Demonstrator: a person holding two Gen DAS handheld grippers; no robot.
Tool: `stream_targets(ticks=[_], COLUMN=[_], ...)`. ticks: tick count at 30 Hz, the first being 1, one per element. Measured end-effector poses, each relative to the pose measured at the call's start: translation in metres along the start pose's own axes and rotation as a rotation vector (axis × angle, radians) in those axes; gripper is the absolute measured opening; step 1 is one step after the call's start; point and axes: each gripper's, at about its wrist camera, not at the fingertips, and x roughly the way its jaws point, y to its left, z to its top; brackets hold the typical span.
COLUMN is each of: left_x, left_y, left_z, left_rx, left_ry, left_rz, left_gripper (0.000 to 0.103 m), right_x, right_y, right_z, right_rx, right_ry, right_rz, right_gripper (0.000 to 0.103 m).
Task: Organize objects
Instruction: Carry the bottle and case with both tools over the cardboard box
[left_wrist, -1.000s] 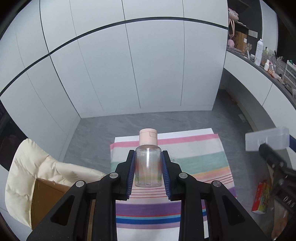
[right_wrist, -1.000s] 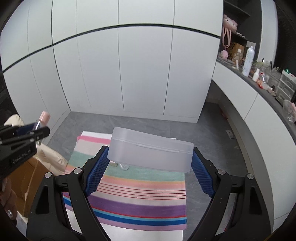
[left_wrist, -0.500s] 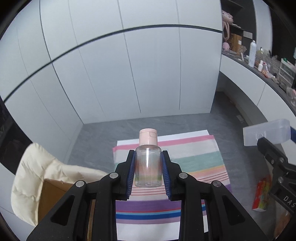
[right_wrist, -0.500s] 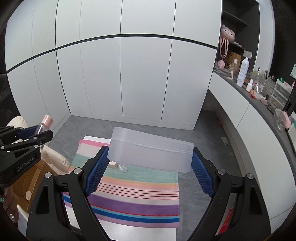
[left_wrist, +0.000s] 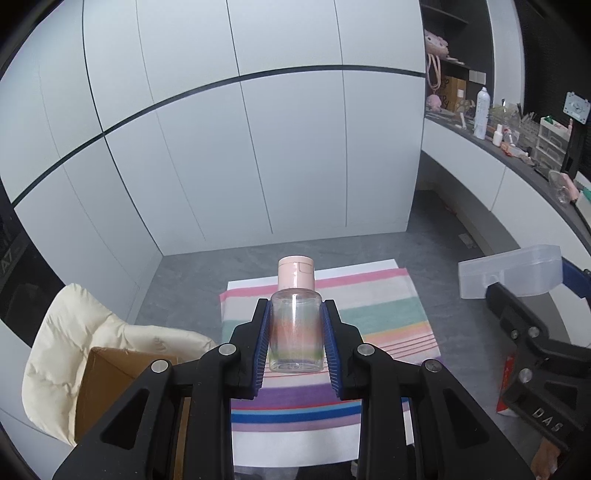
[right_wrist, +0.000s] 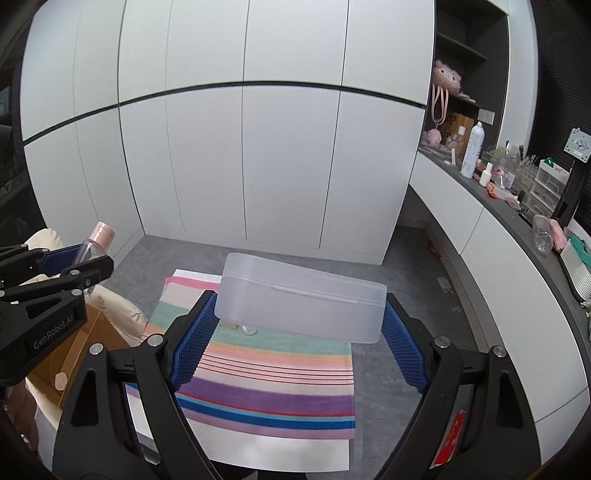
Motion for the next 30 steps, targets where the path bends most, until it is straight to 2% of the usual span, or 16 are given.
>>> stream_targets(ticks=[11, 15, 21, 24, 30], left_x=[-0.051, -0.066, -0.069, -0.071, -0.075], left_y=[-0.001, 0.003, 0.005, 0.002, -0.003], left_z=[-0.044, -0.073, -0.118, -0.142, -0.169], left_rx=[-0.015, -0.019, -0.035, -0.026, -0.019], left_ry=[-0.057, -0.084, -0.033, -0.021, 0.008], left_rz=[0.013, 0.036, -0.01, -0.003, 0.004], left_gripper=[0.028, 0.028, 0.028, 0.028, 0.028], right_x=[-0.051, -0.068, -0.094, -0.102, -0.112], right_y=[0.013, 0.014, 0.014, 0.012, 0.008], right_z=[-0.052, -0.076, -0.113, -0.131, -0.164], right_rx=[0.005, 0.025, 0.033, 0.032, 0.023], right_ry=[-0.037, -0.035, -0.017, 0.006, 0.053], right_rz=[0.015, 0.032, 0.037, 0.032, 0.04], right_gripper=[0.088, 0.088, 0.088, 0.088, 0.088])
